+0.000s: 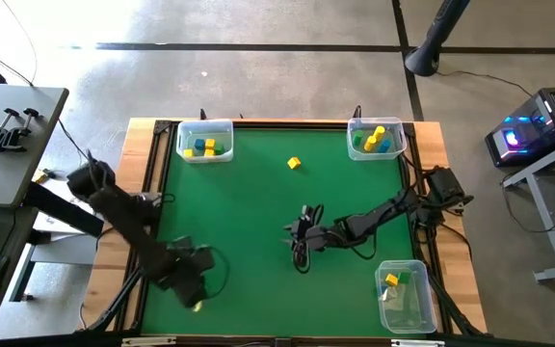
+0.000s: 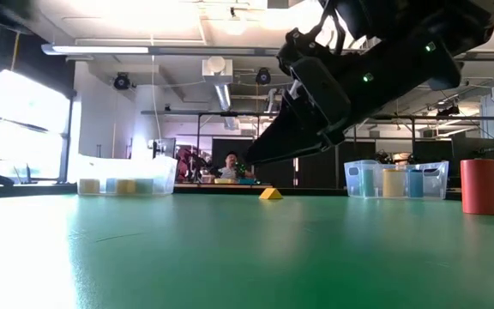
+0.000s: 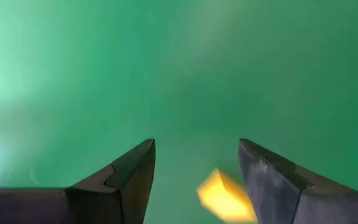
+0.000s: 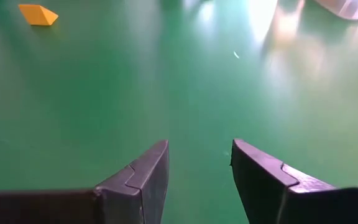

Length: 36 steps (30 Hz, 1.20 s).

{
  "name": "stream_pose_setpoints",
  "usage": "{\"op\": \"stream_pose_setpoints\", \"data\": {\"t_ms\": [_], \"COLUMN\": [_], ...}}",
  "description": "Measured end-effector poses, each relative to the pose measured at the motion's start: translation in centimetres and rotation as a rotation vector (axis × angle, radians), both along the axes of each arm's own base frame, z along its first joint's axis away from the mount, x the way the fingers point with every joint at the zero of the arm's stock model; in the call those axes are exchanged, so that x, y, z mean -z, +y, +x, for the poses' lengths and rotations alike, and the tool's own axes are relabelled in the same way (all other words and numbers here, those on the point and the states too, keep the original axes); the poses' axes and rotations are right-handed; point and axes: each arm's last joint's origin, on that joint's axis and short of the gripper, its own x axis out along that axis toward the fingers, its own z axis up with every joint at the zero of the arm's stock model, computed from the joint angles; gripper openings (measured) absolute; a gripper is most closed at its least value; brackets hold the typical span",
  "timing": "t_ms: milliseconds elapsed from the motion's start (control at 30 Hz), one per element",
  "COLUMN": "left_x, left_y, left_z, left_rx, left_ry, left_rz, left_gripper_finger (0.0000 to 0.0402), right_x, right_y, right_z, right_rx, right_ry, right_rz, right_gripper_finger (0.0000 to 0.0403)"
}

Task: Sort blocks by size
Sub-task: Put the yellow triangle block into the bottom transparent bin

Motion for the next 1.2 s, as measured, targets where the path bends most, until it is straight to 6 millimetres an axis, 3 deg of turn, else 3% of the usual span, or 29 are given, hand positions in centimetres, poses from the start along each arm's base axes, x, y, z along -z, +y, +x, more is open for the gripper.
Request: {"op": "stream_pose_setpoints", "data": {"t_ms": [267, 467, 633, 767, 967, 1200], "left_x": [-0.4, -0.1, 1.4, 2.9, 3.7, 3.7], "left_y": [-3.8, -5.5, -5.9, -5.7, -5.4, -4.7], "left_z": [-5.6, -7.4, -6.8, -5.4, -3.3, -2.5], "left_rx": [-0.207, -0.293, -0.411, -0.549, -0.564, -0.536], "left_ry": [0.158, 0.037, -0.072, -0.05, -0.018, 0.065], "left_rz": [-0.109, -0.129, -0.066, -0.043, -0.081, -0.091], "left_gripper_finger": [0.0215, 0.0215, 0.0215, 0.0215, 0.0215, 0.0215], "right_x": [-0.2, -0.4, -0.4, -0.4, -0.4, -0.4], "right_y": [-0.5, -0.6, -0.6, -0.6, -0.5, -0.5], "right_z": [0.3, 0.4, 0.4, 0.4, 0.4, 0.4], "right_rx": [-0.015, -0.031, -0.037, -0.045, -0.074, -0.075], "right_ry": [-0.016, -0.028, -0.03, -0.028, -0.025, -0.025], "right_rz": [-0.044, -0.076, -0.078, -0.074, -0.057, -0.056], "right_gripper_finger": [0.0166, 0.0166, 0.0166, 0.0166, 0.0166, 0.0166]}}
